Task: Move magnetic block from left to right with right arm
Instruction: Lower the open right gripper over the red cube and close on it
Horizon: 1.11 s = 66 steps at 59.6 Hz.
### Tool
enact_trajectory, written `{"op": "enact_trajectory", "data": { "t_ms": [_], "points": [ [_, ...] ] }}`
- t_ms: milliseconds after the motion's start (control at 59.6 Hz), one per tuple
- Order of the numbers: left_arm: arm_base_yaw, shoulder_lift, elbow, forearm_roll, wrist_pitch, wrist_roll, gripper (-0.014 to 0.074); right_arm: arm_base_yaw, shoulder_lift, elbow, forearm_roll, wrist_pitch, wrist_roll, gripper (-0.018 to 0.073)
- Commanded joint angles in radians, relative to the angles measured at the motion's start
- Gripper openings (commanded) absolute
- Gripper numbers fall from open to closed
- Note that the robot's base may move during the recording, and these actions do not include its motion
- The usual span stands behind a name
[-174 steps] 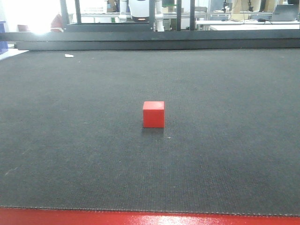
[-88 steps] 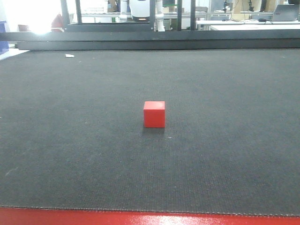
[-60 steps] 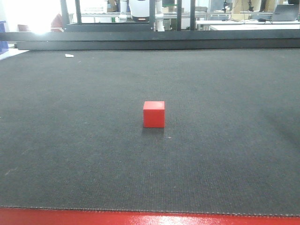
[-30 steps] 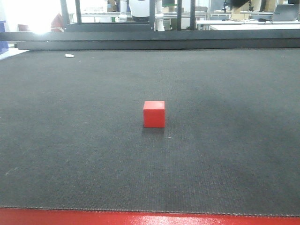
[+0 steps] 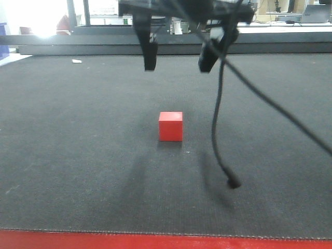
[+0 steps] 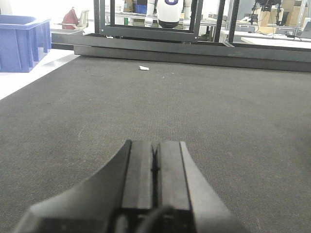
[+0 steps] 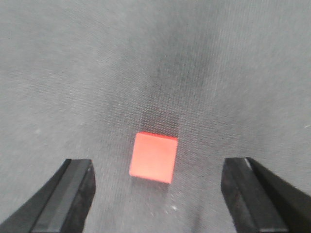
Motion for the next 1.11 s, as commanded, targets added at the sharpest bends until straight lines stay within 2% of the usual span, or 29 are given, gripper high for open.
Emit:
{"op": "enact_trajectory", "data": {
  "t_ms": [0, 520, 654, 755, 805, 856, 957, 1091],
  "points": [
    [-0.003, -0.014, 0.010, 0.000, -0.091, -0.007, -0.0116, 0.005, -0.023, -0.039, -0.030, -0.020, 0.028, 0.0624],
    [-0.003, -0.014, 0.010, 0.000, -0.091, -0.007, -0.0116, 0.017, 0.126, -0.039, -0.028, -0.057, 0.028, 0.0620],
    [-0.003, -0.014, 0.010, 0.000, -0.091, -0.007, -0.0116, 0.017, 0.137, -0.039, -0.027, -0.076, 0.028, 0.0501],
    [-0.003, -0.014, 0.010, 0.000, -0.091, -0.007, -0.0116, 0.017, 0.138, -0.039, -0.027, -0.075, 0.028, 0.0302],
    [-0.003, -0.014, 0.010, 0.000, -0.091, -0.007, -0.0116, 0.015, 0.136, -0.040, -0.028, -0.075, 0.028, 0.0232],
    [-0.003, -0.014, 0.010, 0.000, -0.091, -0.007, -0.0116, 0.012, 0.132, -0.042, -0.028, -0.074, 0.028, 0.0202],
    [-0.003, -0.014, 0.010, 0.000, -0.091, -0.007, -0.0116, 0.003, 0.111, -0.045, -0.028, -0.075, 0.022, 0.0197],
    [-0.003, -0.014, 0.010, 0.000, -0.091, -0.007, -0.0116, -0.030, 0.053, -0.045, -0.026, -0.075, -0.038, 0.0197]
  ]
}}
